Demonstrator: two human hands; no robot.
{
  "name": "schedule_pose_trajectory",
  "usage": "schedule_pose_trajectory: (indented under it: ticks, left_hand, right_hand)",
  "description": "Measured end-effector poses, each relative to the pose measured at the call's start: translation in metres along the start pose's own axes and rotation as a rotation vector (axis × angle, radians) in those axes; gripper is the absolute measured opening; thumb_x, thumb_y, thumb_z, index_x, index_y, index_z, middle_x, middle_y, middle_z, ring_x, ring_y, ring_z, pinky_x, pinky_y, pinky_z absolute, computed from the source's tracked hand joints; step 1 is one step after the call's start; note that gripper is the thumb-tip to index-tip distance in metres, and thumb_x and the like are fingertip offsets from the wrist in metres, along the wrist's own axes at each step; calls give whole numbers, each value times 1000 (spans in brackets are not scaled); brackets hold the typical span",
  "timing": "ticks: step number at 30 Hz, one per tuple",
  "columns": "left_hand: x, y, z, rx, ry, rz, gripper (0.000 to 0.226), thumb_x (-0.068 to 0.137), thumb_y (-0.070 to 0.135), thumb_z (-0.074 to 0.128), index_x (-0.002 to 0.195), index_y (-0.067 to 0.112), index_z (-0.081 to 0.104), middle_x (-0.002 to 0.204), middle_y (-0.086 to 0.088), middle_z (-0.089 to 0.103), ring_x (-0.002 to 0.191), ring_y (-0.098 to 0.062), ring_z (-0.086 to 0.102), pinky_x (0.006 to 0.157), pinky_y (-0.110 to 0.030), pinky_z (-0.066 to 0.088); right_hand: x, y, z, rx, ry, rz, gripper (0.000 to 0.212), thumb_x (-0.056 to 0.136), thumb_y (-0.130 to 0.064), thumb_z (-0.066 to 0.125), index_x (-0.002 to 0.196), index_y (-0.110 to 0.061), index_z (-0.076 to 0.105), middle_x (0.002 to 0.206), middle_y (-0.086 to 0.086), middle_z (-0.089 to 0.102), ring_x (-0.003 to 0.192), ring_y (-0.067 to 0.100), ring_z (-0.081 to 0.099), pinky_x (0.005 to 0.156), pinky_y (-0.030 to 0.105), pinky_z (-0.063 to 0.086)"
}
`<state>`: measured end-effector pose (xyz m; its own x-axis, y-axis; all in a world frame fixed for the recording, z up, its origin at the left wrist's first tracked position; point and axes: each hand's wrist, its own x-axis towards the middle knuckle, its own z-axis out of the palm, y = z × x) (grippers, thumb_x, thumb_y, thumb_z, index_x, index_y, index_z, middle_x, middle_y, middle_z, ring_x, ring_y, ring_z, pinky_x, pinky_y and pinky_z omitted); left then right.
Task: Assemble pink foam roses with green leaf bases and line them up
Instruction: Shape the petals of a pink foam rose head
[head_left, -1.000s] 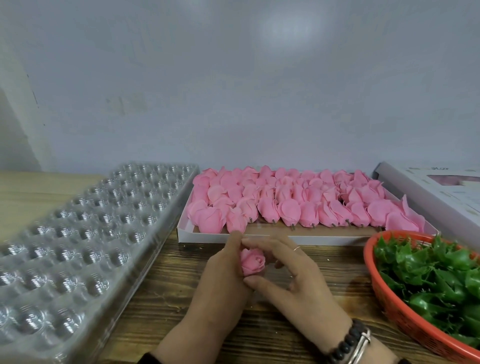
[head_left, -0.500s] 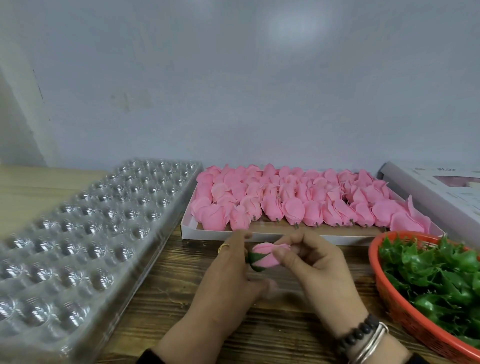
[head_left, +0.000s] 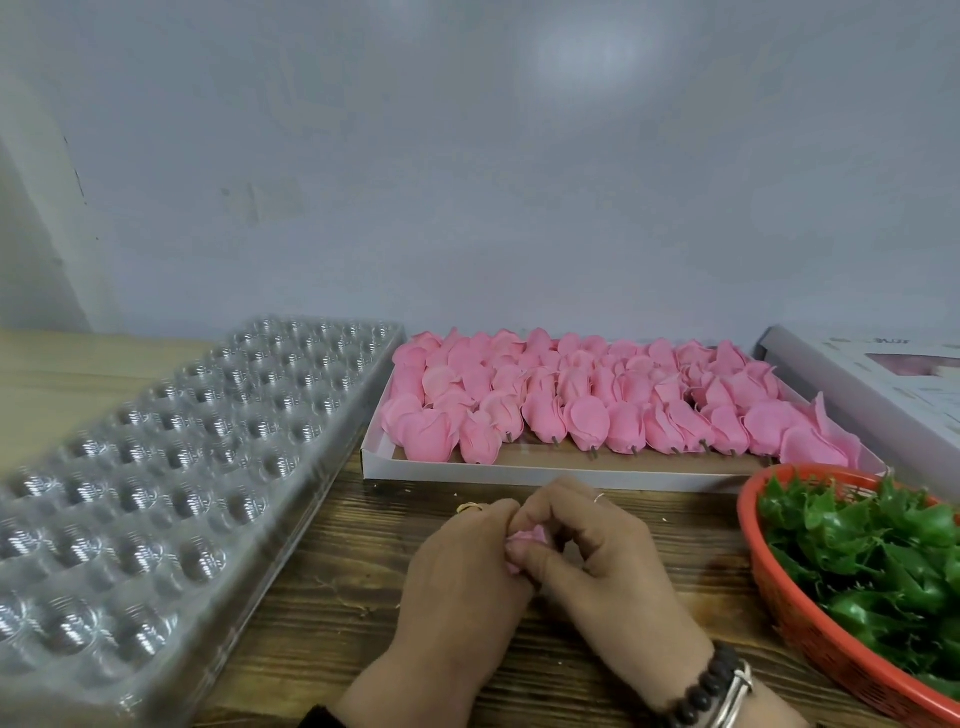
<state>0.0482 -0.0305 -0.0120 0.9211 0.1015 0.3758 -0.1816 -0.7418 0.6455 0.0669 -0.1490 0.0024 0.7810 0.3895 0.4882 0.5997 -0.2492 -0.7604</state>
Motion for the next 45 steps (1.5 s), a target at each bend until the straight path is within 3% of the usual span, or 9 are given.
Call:
schedule_pose_trajectory:
  ticks: [4,9,17,22,28,32,36,41,45]
  left_hand:
    - [3,5,-2,-448,-1,-131,16,82,25,62,68,20,65,67,1,66,65,-12,58,62,-33,49]
    - [6,7,-7,-1147,74,-486,16,62,25,74,64,10,68,63,-8,62,57,-18,58,51,-29,49]
    - [6,15,-1,-1483,38,-580,29,62,28,70,80,5,70,68,-9,62,61,-16,62,58,-25,54]
    - [6,16,-2,-1509,-78,-571,39,63,25,74,91,1,64,93,-22,55,91,-32,53,79,-38,51]
    - [8,8,-7,-1453,-110,-536,26,60,31,72,68,6,73,86,-18,67,81,-28,67,72,-35,56]
    - [6,7,-9,-1147,-3,-391,20,70,28,72,68,8,72,71,-20,67,67,-25,65,61,-33,54]
    - [7,0,-12,-615,37,-146,32,77,10,70,52,28,64,45,11,55,46,4,45,47,-11,37]
    - [8,-6,-11,-342,-114,-94,37,75,4,67,51,31,60,50,16,57,51,4,49,56,-15,39]
    - [10,-9,-13,-277,-221,-77,22,70,8,72,63,28,68,64,8,67,63,-2,60,62,-19,47]
  right_hand:
    - [-3,-2,4,96,125,-12,11,79,-32,61,89,-29,64,82,-12,64,79,5,59,70,11,43]
    - [-2,3,7,124,257,79,26,75,-7,63,91,-26,56,78,-7,60,76,4,56,72,8,40]
    - [-5,0,19,121,71,169,38,65,-6,75,84,-28,50,73,-10,59,66,0,57,61,5,41]
    - [-2,-1,19,192,113,220,26,66,-1,74,75,-21,59,63,-11,58,56,2,50,56,12,39]
    - [-1,-4,11,412,-40,287,13,75,-6,73,70,-15,66,51,-8,51,53,6,42,51,12,35]
    - [-2,2,11,384,84,262,3,79,-11,69,79,-13,66,62,-6,62,61,4,54,60,14,44]
    - [-3,8,6,182,168,153,22,76,-32,71,95,-29,62,87,-5,64,81,5,59,75,9,42]
    - [-2,9,1,-46,-51,-69,45,76,-37,62,119,-44,51,109,-16,55,100,2,54,83,6,36]
    - [0,11,-3,6,-121,-77,30,78,-22,66,105,-35,63,103,-16,57,102,6,56,84,10,39]
